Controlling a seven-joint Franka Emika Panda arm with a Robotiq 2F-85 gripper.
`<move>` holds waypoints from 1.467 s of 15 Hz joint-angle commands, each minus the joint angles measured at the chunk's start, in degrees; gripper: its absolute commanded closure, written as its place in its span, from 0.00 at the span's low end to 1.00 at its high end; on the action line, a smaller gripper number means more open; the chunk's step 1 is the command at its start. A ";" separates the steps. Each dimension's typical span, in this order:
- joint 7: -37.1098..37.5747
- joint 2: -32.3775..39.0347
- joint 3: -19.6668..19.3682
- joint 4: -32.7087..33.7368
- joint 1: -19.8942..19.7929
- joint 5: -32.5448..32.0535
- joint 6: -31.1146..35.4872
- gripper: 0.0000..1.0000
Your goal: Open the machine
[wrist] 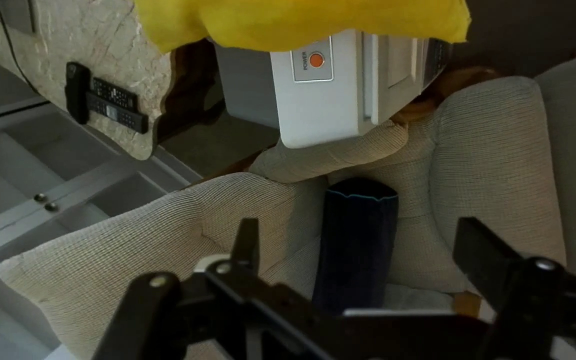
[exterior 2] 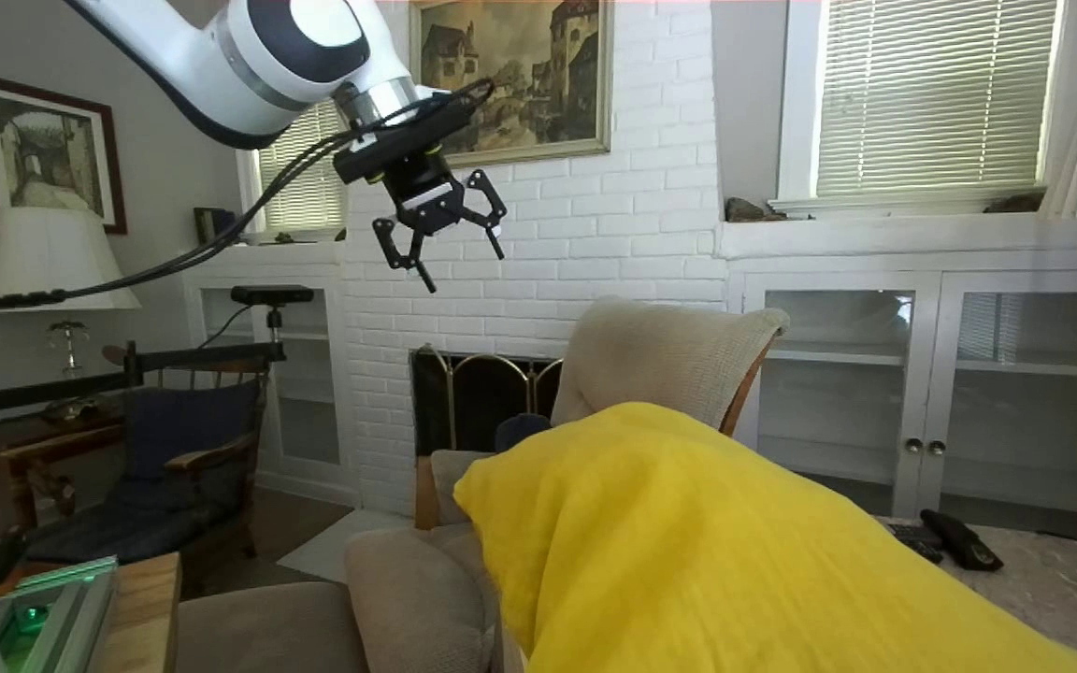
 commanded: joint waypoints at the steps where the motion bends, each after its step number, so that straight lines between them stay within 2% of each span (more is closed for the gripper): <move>1: -3.69 3.67 1.62 3.01 -0.89 -5.45 -0.11 0.00; 8: -1.51 10.23 5.65 7.32 -5.72 -16.17 -3.47 0.00; 13: -2.11 14.75 5.21 9.04 -5.37 -15.39 -5.91 0.00; 22: 0.84 22.16 3.99 9.79 -6.50 -15.61 0.42 0.00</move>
